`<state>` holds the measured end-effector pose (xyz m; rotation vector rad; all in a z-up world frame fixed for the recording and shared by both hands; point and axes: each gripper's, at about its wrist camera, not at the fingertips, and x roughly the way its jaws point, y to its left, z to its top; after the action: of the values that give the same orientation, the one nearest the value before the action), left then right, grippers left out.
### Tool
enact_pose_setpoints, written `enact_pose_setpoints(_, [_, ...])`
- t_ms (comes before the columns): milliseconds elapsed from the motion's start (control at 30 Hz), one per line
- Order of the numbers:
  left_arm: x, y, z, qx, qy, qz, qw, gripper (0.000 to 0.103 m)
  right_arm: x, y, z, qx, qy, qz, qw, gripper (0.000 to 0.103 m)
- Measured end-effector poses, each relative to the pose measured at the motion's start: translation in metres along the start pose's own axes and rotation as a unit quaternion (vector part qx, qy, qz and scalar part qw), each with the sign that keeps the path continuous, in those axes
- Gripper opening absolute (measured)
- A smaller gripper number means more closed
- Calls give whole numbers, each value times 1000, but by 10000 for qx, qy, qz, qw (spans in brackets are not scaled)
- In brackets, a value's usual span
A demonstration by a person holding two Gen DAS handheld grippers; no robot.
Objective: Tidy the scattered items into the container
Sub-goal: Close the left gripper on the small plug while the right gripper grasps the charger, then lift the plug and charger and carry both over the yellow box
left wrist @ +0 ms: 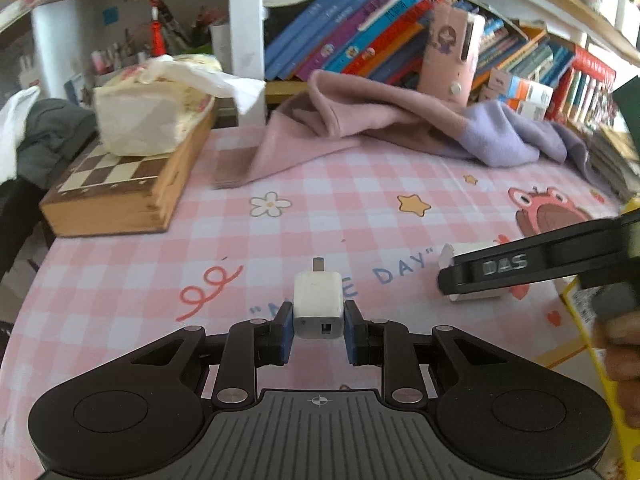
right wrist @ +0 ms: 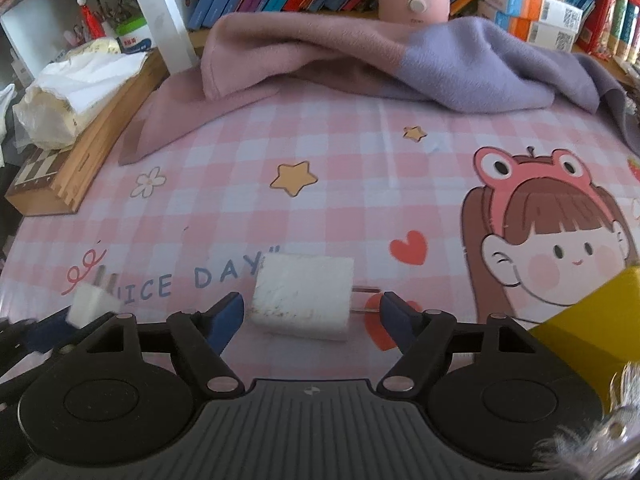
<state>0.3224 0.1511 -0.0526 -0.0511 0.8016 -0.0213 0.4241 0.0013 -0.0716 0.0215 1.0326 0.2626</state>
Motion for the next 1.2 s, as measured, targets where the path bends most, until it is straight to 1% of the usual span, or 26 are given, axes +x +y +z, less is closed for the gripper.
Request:
enact_pose_setpoints(67, [-8, 1, -2, -75, -33, -31, 10000, 24, 2, 2, 0, -108, -26, -67, 9999, 70])
enact_pose_setpoints(100, [-12, 1, -3, -101, -43, -47, 9999, 24, 3, 4, -1, -209, -64, -125, 9997, 65])
enact_pose_setpoints(133, [-16, 1, -4, -126, -49, -65, 9999, 24, 3, 6, -1, -343, -89, -173, 9992, 65])
enact_pose_setpoints(200, [-22, 1, -5, -183, -71, -101, 9998, 24, 3, 7, -2, -479, -93, -133, 9987, 64])
enact_pose_setpoints(267, [-29, 0, -6, -221, -97, -135, 9996, 24, 1, 9, -4, -543, -54, 12, 9985, 64])
enact_pose_setpoints(367, [-40, -1, -6, -277, -163, -163, 9994, 24, -15, 14, -6, -563, -211, 393, 9974, 64])
enact_pose_setpoints(467, [-52, 0, -7, -355, -234, -180, 9989, 24, -33, 23, -9, -790, -406, 543, 9946, 64])
enact_pose_setpoints(633, [-73, -1, -13, -481, -311, -221, 9981, 24, -58, 24, -16, -768, -408, 797, 9930, 64])
enact_pose_setpoints(833, [-103, -8, -26, -524, -408, -323, 9973, 24, -90, 22, -36, -765, -435, 1028, 9908, 64])
enact_pose_setpoints(967, [-124, -13, -36, -571, -422, -498, 9962, 24, -112, 12, -55, -760, -356, 1302, 9879, 64])
enact_pose_setpoints(1100, [-143, -20, -48, -537, -426, -658, 9955, 24, -135, 0, -75, -767, -285, 1345, 9875, 64])
enact_pose_setpoints(1200, [-156, -23, -56, -551, -447, -746, 9947, 24, -150, -7, -91, -622, -242, 1360, 9885, 64])
